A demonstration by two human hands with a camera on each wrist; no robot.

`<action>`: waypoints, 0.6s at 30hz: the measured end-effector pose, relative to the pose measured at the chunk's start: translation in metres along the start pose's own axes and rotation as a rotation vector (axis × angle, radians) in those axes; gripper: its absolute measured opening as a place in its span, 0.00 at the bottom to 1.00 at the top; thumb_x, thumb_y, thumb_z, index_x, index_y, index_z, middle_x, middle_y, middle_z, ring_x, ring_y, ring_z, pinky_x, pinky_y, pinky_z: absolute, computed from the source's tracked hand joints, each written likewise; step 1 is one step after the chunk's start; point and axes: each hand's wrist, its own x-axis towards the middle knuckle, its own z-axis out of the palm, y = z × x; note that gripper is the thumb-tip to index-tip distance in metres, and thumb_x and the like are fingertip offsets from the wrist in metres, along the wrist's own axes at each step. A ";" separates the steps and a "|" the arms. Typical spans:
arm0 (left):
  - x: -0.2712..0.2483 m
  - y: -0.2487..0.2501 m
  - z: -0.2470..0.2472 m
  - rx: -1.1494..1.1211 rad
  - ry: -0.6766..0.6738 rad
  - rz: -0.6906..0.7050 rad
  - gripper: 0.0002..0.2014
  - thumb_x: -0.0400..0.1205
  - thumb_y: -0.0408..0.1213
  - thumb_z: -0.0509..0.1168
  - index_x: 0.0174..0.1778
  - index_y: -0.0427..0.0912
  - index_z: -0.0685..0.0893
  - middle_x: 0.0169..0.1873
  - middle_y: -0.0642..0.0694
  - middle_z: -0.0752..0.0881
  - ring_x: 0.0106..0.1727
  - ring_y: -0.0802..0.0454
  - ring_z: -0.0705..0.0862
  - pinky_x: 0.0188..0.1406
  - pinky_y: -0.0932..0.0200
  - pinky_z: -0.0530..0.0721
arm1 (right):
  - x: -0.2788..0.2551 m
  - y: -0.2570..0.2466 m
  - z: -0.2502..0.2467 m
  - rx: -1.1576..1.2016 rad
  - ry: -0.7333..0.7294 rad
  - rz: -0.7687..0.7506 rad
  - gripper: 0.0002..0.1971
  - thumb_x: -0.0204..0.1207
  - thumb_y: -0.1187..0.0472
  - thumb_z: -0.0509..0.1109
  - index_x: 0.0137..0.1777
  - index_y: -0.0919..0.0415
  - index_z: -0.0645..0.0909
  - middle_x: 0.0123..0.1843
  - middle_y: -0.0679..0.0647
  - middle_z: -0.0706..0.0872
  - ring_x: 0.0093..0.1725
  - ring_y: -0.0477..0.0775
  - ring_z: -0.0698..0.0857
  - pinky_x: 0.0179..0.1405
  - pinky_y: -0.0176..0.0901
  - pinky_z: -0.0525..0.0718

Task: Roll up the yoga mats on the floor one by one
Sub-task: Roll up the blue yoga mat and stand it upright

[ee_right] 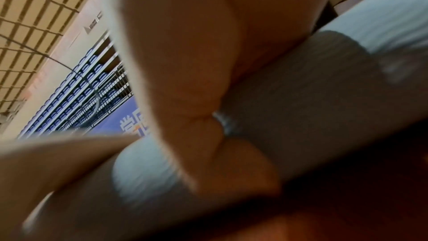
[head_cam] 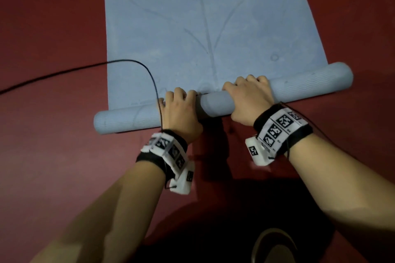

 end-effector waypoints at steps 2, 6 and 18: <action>-0.008 0.001 0.011 0.044 0.088 0.011 0.33 0.62 0.41 0.74 0.66 0.49 0.77 0.56 0.45 0.78 0.58 0.40 0.76 0.69 0.37 0.69 | 0.007 0.003 -0.004 -0.003 -0.075 -0.012 0.25 0.65 0.51 0.75 0.62 0.45 0.74 0.55 0.51 0.81 0.56 0.57 0.79 0.58 0.56 0.70; 0.009 0.001 -0.001 0.041 -0.007 -0.013 0.29 0.67 0.42 0.73 0.65 0.51 0.76 0.56 0.45 0.78 0.61 0.39 0.76 0.65 0.41 0.68 | 0.013 0.007 -0.009 0.042 -0.122 -0.035 0.28 0.63 0.51 0.76 0.63 0.47 0.73 0.54 0.52 0.80 0.55 0.58 0.79 0.55 0.55 0.69; 0.035 -0.004 -0.016 0.007 -0.160 0.014 0.26 0.71 0.41 0.69 0.68 0.50 0.76 0.60 0.44 0.79 0.64 0.40 0.76 0.66 0.40 0.69 | 0.008 0.002 0.002 -0.053 0.118 0.022 0.27 0.61 0.60 0.74 0.62 0.47 0.75 0.55 0.52 0.80 0.57 0.60 0.78 0.62 0.60 0.67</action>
